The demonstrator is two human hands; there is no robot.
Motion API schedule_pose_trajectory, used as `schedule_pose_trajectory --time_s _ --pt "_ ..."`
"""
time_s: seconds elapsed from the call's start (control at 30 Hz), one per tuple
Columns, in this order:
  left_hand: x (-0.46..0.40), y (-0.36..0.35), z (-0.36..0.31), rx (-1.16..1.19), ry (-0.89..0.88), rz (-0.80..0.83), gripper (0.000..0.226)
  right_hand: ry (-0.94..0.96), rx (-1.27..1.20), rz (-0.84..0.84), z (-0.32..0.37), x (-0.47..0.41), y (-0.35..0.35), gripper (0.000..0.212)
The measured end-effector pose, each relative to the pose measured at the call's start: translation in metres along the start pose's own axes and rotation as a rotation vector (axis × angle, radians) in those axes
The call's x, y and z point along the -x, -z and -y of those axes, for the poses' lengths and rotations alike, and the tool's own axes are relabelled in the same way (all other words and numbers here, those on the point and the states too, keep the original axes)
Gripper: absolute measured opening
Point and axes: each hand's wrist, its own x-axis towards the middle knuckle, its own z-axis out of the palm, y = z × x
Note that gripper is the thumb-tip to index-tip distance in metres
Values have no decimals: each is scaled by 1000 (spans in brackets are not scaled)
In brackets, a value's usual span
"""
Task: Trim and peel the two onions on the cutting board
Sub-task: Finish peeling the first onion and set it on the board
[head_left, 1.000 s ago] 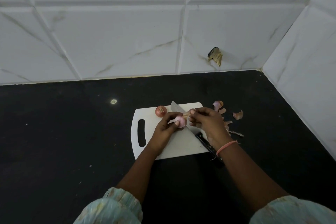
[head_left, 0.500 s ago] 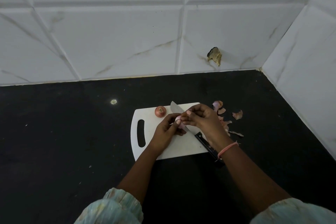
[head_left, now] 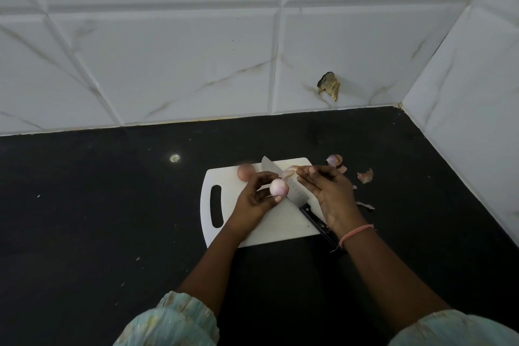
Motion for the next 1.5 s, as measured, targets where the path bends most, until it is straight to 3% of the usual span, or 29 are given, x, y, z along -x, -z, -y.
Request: schedule_pose_trajectory --time_s 0.13,0.37,0.63,0.8,0.9,1.03,1.27,1.37,1.5 --pt "-1 1 2 29 2 6 45 30 33 12 0 4 0 10" --pt "-2 3 7 0 -4 -11 41 85 50 189 0 15 -12 6" --pt "-3 7 12 5 -16 13 34 53 -159 99 -1 5 -8 4" --pt "-3 7 9 124 44 7 35 247 416 17 -1 -5 10 13" --pt "-4 8 9 124 113 -32 44 287 604 18 -3 -5 16 33" --pt "-7 4 8 274 158 -55 38 400 835 7 -6 0 19 33" --pt "-9 4 3 286 185 -27 58 595 801 80 -6 18 14 8" --pt "-9 3 1 316 204 -47 45 592 799 56 -9 16 15 10" --pt "-8 2 0 306 218 -43 49 517 809 28 -13 8 17 15"
